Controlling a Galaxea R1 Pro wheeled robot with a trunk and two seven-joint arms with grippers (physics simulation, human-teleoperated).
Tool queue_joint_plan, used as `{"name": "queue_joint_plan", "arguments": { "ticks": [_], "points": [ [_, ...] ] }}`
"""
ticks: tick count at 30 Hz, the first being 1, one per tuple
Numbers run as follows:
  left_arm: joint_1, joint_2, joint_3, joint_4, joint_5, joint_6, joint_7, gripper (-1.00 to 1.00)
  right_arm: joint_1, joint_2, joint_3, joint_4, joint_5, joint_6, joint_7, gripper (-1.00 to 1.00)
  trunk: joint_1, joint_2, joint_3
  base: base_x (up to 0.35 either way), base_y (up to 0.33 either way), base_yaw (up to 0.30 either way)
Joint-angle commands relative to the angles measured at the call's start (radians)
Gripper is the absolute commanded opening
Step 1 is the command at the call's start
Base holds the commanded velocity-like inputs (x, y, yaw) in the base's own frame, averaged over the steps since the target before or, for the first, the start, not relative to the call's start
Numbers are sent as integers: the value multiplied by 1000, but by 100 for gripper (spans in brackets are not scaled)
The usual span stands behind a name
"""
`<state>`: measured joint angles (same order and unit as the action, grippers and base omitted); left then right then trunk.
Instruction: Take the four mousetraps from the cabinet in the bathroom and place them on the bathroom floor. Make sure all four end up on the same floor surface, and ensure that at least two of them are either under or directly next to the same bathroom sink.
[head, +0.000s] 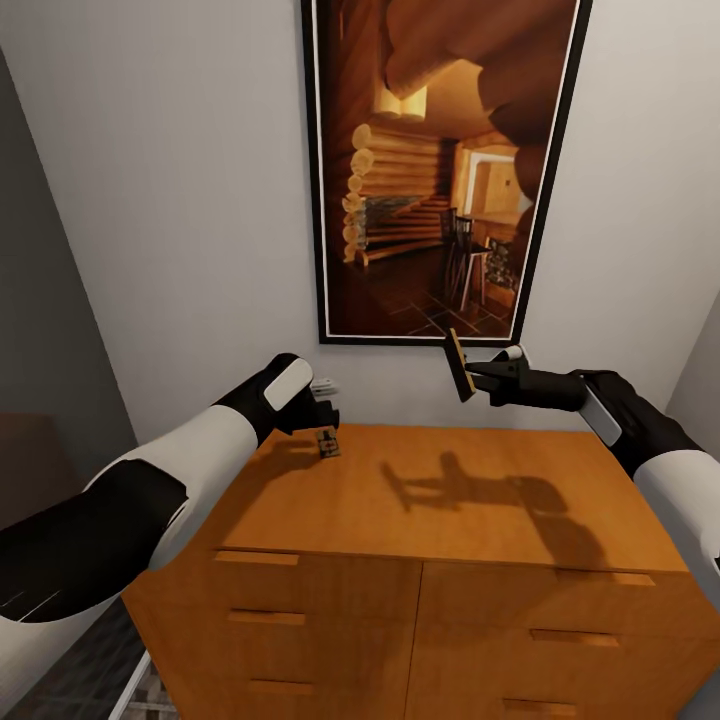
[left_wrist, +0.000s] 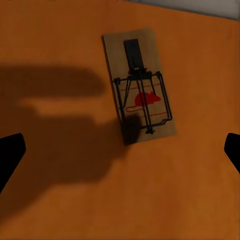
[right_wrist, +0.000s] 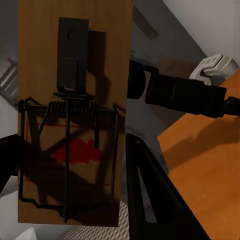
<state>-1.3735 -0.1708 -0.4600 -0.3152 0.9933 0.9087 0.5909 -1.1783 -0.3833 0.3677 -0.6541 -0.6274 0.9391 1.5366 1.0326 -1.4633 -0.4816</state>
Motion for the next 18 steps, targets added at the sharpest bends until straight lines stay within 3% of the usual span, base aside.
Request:
{"name": "queue_joint_plan", "arguments": {
  "ticks": [1, 11, 18],
  "points": [
    [-1, 1, -6, -1, 10, 1, 8, 100, -1, -1, 5, 0, -5, 17, 5, -100, 0, -1, -1, 40, 0, 0],
    [-1, 1, -5, 2, 9, -2, 14, 100, -1, -2, 5, 0, -5, 17, 5, -100, 0, -1, -1, 215, -112, 0],
    [-1, 1, -5, 5, 7, -3, 16, 100, -1, -2, 5, 0, -5, 17, 5, -100, 0, -1, -1, 78, -53, 0]
  ]
}}
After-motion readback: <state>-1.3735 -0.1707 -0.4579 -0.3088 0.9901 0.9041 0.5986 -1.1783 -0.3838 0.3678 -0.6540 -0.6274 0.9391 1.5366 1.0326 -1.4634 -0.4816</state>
